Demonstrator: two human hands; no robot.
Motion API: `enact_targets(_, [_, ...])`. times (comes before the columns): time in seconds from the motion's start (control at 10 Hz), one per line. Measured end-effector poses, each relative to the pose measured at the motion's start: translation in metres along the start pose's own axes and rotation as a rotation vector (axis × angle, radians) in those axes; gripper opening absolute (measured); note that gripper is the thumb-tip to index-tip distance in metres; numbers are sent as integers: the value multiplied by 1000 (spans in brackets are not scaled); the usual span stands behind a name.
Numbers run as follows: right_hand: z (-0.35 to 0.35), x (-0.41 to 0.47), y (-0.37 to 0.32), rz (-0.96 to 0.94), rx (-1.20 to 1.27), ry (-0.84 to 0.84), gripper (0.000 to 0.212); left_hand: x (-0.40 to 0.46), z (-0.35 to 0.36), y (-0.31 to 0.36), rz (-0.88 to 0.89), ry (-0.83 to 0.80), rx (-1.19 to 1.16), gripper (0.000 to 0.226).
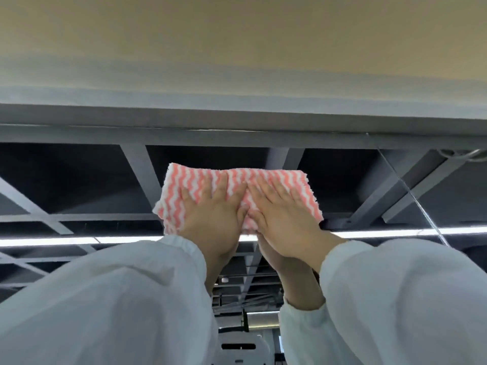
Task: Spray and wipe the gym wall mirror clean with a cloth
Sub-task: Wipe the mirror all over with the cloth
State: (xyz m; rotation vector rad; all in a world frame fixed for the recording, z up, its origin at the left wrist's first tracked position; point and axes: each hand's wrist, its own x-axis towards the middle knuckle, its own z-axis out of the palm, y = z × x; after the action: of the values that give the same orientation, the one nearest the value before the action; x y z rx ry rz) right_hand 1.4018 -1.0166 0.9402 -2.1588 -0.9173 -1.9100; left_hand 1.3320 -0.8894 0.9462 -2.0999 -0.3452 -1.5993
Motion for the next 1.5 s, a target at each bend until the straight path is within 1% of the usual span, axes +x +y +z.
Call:
enact_targets(0.1, [-4, 17, 14, -23, -17, -3, 58, 19, -4, 2, -27, -9, -12, 54])
enact_targets(0.2, [-4, 36, 28, -57, -34, 40, 58, 37, -7, 6, -51, -12, -33, 54])
enact_targets(0.3, [-8, 51, 37, -83, -30, 64, 57, 53, -10, 8, -66, 11, -32, 54])
enact_targets(0.5, [-20, 72, 51, -159, -57, 58, 61, 79, -15, 8, -83, 11, -67, 53])
enact_targets(0.6, [-23, 84, 58, -148, 6, 34, 57, 89, -21, 8, -96, 5, -78, 52])
enact_targets(0.8, [-26, 101, 66, -126, 15, 62, 54, 115, -24, 11, -122, -9, -54, 52])
enact_targets(0.9, [-29, 108, 73, -99, 29, 69, 52, 124, -26, 17, -188, 30, -96, 51])
enact_targets(1.0, [-30, 114, 87, -89, 18, 77, 52, 139, -27, 25, -191, 39, -115, 51])
enact_targets(1.1, [-30, 122, 105, -76, 32, 104, 51, 155, -29, 34, -107, 111, -144, 52])
enact_targets(1.2, [-30, 125, 127, -88, 0, 115, 55, 164, -32, 53, -73, 109, -149, 52])
enact_targets(1.3, [-30, 123, 154, -94, -7, 118, 62, 181, -32, 74, -141, 34, -107, 54])
enact_targets(1.4, [-32, 118, 172, -52, 14, 106, 59, 181, -36, 92, -178, 22, -76, 61])
enact_targets(1.5, [-38, 103, 185, -85, -20, 127, 71, 159, -51, 137, -112, 42, -179, 56])
